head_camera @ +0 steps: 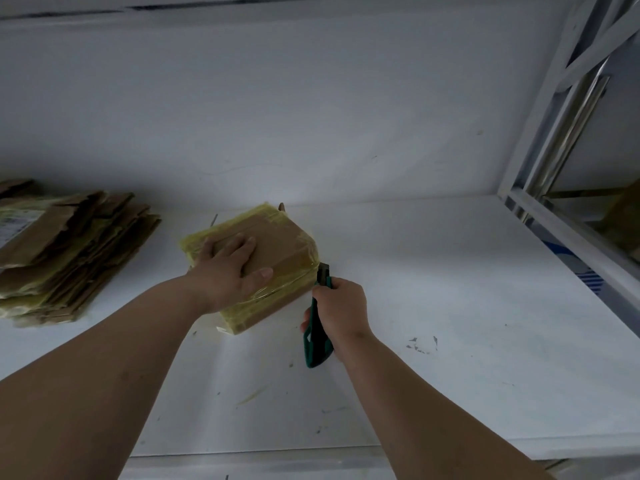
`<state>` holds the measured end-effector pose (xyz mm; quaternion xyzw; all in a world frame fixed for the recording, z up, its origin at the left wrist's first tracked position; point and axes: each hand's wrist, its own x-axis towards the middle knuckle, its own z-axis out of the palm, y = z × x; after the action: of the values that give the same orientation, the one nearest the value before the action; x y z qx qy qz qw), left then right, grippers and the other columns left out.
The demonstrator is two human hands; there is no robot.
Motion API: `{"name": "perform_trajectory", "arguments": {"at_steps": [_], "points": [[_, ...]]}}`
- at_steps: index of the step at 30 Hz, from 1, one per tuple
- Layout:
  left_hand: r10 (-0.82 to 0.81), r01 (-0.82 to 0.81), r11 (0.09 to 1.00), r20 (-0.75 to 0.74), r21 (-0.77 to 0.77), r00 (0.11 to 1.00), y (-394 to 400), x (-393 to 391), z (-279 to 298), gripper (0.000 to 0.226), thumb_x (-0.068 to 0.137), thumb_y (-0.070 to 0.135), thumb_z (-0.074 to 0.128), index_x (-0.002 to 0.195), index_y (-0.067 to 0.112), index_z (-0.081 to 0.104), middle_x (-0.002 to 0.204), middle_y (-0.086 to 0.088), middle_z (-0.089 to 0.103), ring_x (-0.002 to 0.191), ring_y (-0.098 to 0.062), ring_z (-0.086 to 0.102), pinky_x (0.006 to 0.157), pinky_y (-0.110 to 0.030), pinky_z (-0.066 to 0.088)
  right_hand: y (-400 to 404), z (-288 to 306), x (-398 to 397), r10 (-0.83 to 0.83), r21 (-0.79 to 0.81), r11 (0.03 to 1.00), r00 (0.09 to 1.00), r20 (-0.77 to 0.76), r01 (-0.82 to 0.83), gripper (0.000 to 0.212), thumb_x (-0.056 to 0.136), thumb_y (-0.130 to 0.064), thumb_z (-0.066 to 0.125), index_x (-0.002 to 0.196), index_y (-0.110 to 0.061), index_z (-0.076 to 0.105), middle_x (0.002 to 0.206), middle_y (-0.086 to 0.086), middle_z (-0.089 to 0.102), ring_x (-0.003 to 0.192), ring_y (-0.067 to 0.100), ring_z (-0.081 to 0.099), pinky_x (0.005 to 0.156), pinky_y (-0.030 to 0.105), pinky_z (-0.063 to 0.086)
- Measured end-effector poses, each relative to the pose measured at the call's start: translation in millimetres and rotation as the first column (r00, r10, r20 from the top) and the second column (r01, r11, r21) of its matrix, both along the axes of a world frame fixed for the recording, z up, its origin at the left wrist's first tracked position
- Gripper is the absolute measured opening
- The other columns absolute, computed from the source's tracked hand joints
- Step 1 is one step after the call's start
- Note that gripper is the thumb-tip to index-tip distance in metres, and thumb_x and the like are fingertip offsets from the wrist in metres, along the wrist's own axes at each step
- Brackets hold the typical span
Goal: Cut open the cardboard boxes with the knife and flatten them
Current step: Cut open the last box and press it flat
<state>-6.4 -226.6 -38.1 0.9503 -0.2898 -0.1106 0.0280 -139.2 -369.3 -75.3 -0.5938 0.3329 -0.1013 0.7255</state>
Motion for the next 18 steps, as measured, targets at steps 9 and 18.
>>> {"name": "perform_trajectory", "arguments": {"at_steps": [9,18], "points": [[-0.002,0.002,1.000,0.011,-0.016,1.000,-1.6,-9.0,6.1,0.076,0.097,0.064,0.026,0.157,0.023,0.006,0.164,0.000,-0.001,0.150,-0.024,-0.010,0.120,-0.040,-0.011,59.4,-8.2,5.7,0.176,0.103,0.979,0.984,0.031,-0.178,0.013,0.093,-0.004,0.049,0.092,-0.002,0.062,0.057,0.011,0.060,0.043,0.023,0.057,0.052,0.033,0.054],[-0.108,0.051,0.984,-0.349,-0.168,0.931,48.2,3.1,38.6,0.082,0.081,0.051,0.072,0.148,0.047,0.025,0.156,0.030,0.007,0.146,-0.002,0.005,0.121,-0.033,0.010,17.5,1.1,-0.5,0.258,-0.043,0.965,0.966,0.014,-0.258,0.007,0.093,-0.004,0.055,0.091,0.001,0.060,0.061,0.020,0.061,0.042,0.025,0.056,0.043,0.024,0.044]]}}
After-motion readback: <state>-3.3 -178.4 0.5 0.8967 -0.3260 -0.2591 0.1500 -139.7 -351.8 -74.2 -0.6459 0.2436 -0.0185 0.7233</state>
